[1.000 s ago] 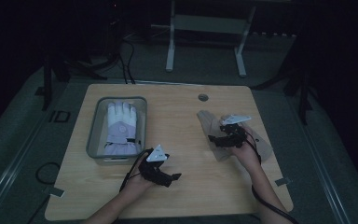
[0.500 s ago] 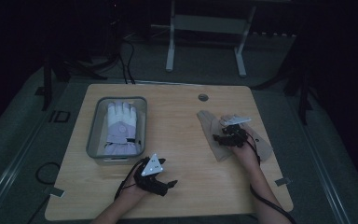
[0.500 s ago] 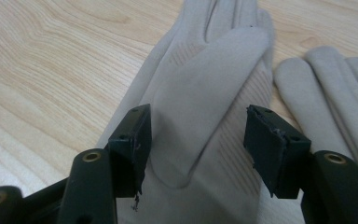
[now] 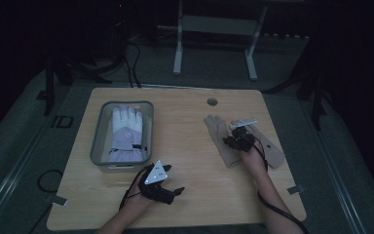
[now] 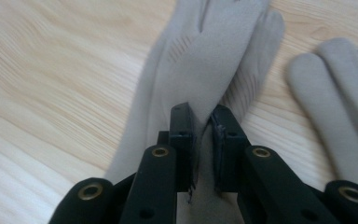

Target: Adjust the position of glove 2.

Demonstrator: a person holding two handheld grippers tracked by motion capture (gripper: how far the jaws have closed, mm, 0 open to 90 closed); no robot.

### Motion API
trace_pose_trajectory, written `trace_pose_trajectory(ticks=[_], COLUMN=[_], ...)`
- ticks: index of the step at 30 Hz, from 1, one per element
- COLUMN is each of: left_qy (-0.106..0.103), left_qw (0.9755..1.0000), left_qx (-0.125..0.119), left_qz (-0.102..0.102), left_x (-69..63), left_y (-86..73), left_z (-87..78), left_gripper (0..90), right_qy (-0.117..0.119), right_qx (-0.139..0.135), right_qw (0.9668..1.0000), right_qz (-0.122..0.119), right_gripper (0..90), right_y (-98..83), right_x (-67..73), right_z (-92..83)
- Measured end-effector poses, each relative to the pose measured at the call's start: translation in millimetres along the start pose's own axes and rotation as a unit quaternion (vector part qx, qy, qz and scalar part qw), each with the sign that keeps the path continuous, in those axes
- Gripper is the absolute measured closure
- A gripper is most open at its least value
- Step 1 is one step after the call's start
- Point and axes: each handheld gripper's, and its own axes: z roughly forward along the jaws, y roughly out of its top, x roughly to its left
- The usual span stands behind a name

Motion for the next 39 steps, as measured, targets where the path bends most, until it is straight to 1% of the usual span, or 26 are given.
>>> trace_pose_trajectory(ticks=[2,4,7,10,12,13,14,16,17,19,20,21,22,23,25,27,28,30,31,33,34,36,37,38,39], left_qy=[0.008,0.012,0.020,0.022,0.024,0.024,0.025,0.026,0.026,0.028,0.028,0.028,0.028,0.029,0.029,0.029,0.029,0.028,0.028,0.026,0.027,0.025,0.025,0.024,0.023], left_qw=[1.0000,0.9999,0.9997,0.9997,0.9996,0.9995,0.9995,0.9994,0.9993,0.9993,0.9993,0.9993,0.9993,0.9993,0.9993,0.9993,0.9993,0.9992,0.9992,0.9992,0.9992,0.9992,0.9993,0.9993,0.9993], left_qx=[-0.003,-0.005,-0.010,-0.012,-0.013,-0.016,-0.018,-0.020,-0.022,-0.022,-0.022,-0.023,-0.022,-0.023,-0.025,-0.024,-0.025,-0.028,-0.027,-0.028,-0.027,-0.030,-0.027,-0.027,-0.028], left_qz=[-0.004,-0.008,-0.006,-0.007,-0.006,-0.010,-0.011,-0.009,-0.011,-0.008,-0.008,-0.008,-0.006,-0.005,-0.004,-0.004,-0.005,-0.007,-0.008,-0.009,-0.007,-0.007,-0.007,-0.007,-0.006], left_x=[-0.3,0.1,-0.3,0.5,1.2,1.1,1.6,1.9,1.7,1.7,1.8,1.8,2.0,2.2,2.5,2.8,3.7,4.4,4.7,4.8,4.6,3.9,3.5,3.4,3.3], left_y=[-0.3,-0.3,-0.1,0.4,0.8,0.8,1.0,1.3,1.4,1.5,1.5,1.3,1.1,1.1,1.0,0.9,0.7,0.5,0.5,0.4,0.4,0.2,0.3,0.3,0.2], left_z=[-0.7,-1.7,-2.8,-4.3,-5.3,-5.6,-6.3,-7.2,-7.4,-8.3,-8.4,-8.3,-8.5,-8.8,-9.7,-10.4,-11.4,-11.8,-11.8,-11.5,-11.3,-10.9,-10.8,-10.6,-10.5], left_gripper=[9.3,9.3,9.3,9.3,9.3,9.4,9.3,9.3,9.3,9.4,9.3,9.4,9.3,9.3,9.3,9.3,9.3,9.4,9.3,9.3,9.3,9.3,9.3,9.3,9.3], right_qy=[0.012,0.008,0.007,0.016,0.021,0.022,0.025,0.031,0.032,0.029,0.029,0.028,0.021,0.020,0.015,0.018,0.010,0.007,0.006,0.007,0.006,0.007,0.008,0.008,0.010], right_qx=[-0.010,-0.022,-0.044,-0.061,-0.070,-0.076,-0.083,-0.096,-0.109,-0.122,-0.128,-0.131,-0.128,-0.122,-0.103,-0.082,-0.074,-0.057,-0.053,-0.039,-0.038,-0.038,-0.035,-0.032,-0.032], right_qw=[0.9996,0.9990,0.9975,0.9952,0.9944,0.9939,0.9930,0.9918,0.9904,0.9892,0.9873,0.9865,0.9874,0.9871,0.9896,0.9910,0.9913,0.9924,0.9922,0.9933,0.9932,0.9944,0.9943,0.9952,0.9955], right_qz=[0.024,0.037,0.055,0.075,0.076,0.077,0.080,0.078,0.080,0.076,0.089,0.094,0.090,0.102,0.100,0.105,0.108,0.109,0.113,0.108,0.110,0.098,0.100,0.092,0.089], right_gripper=[81.0,81.1,81.1,81.2,81.2,81.2,81.3,81.3,81.2,81.2,81.2,81.2,81.2,81.2,81.1,81.0,80.9,80.3,79.8,77.6,75.7,68.9,66.8,63.5,62.9], right_y=[2.8,7.3,17.1,29.9,37.4,41.7,46.1,54.5,59.0,63.5,64.4,64.2,63.3,57.5,48.2,37.2,30.2,21.1,17.9,11.3,9.5,6.8,6.2,5.8,5.6], right_x=[4.7,11.6,22.3,34.2,41.9,46.9,51.6,61.0,67.1,74.3,78.9,82.1,87.2,94.6,102.9,106.7,107.5,108.9,109.6,111.5,112.7,113.6,114.1,114.1,114.1], right_z=[-2.7,-7.0,-13.2,-17.8,-20.9,-23.2,-25.9,-31.4,-35.4,-40.1,-41.7,-41.2,-38.6,-31.7,-19.1,-6.1,0.5,9.7,12.1,18.0,19.0,20.6,20.7,21.2,21.2])
